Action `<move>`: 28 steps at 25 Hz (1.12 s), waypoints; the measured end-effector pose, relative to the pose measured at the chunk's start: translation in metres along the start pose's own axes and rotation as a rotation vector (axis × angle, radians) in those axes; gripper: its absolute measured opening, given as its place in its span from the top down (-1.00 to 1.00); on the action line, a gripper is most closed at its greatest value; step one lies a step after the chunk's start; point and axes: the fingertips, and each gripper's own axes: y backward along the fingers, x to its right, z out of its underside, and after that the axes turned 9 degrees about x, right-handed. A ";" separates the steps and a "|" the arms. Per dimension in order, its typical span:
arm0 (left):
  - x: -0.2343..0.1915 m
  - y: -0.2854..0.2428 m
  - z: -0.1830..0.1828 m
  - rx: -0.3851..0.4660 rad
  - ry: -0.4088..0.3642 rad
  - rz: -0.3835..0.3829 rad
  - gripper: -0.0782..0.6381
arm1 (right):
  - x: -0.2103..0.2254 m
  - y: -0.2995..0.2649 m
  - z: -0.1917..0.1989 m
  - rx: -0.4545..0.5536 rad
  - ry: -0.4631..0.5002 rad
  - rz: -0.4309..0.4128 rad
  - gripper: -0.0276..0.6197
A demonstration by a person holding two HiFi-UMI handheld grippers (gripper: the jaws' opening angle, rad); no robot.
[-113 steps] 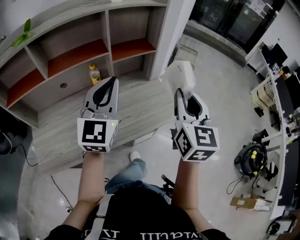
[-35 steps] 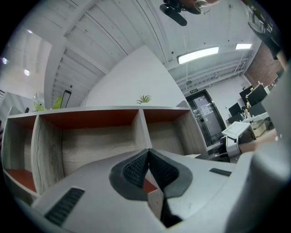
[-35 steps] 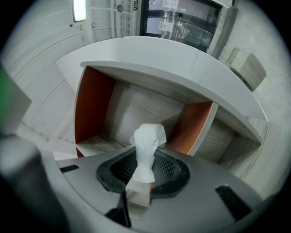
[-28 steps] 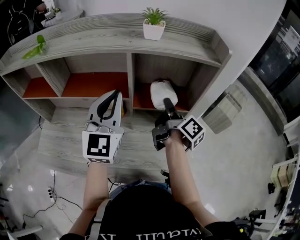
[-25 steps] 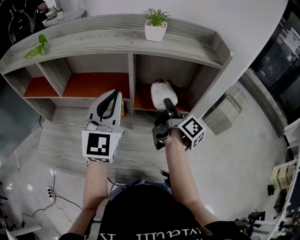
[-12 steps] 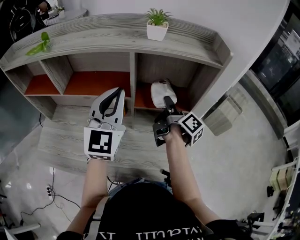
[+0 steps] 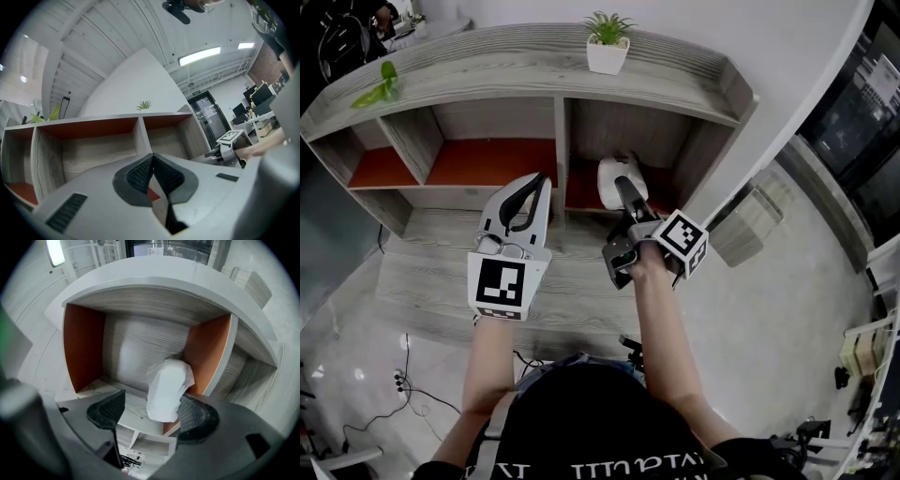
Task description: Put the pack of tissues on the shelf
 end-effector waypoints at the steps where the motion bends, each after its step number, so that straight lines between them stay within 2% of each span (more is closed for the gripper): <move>1: 0.001 0.000 0.000 0.003 -0.004 0.004 0.75 | -0.001 0.001 0.000 -0.008 0.006 0.000 -0.11; 8: 0.007 0.004 -0.002 0.009 -0.001 0.015 0.75 | -0.001 0.007 0.011 -0.110 0.107 0.050 -0.11; 19: 0.012 0.005 0.002 0.002 0.004 0.025 0.75 | 0.016 0.015 0.022 -0.180 0.067 0.122 -0.11; 24: 0.016 0.008 0.005 -0.017 0.022 0.023 0.75 | 0.034 0.022 0.028 -0.175 0.058 0.142 -0.11; 28: 0.018 0.010 0.008 -0.016 0.016 0.028 0.75 | 0.041 0.027 0.029 -0.167 0.090 0.146 -0.11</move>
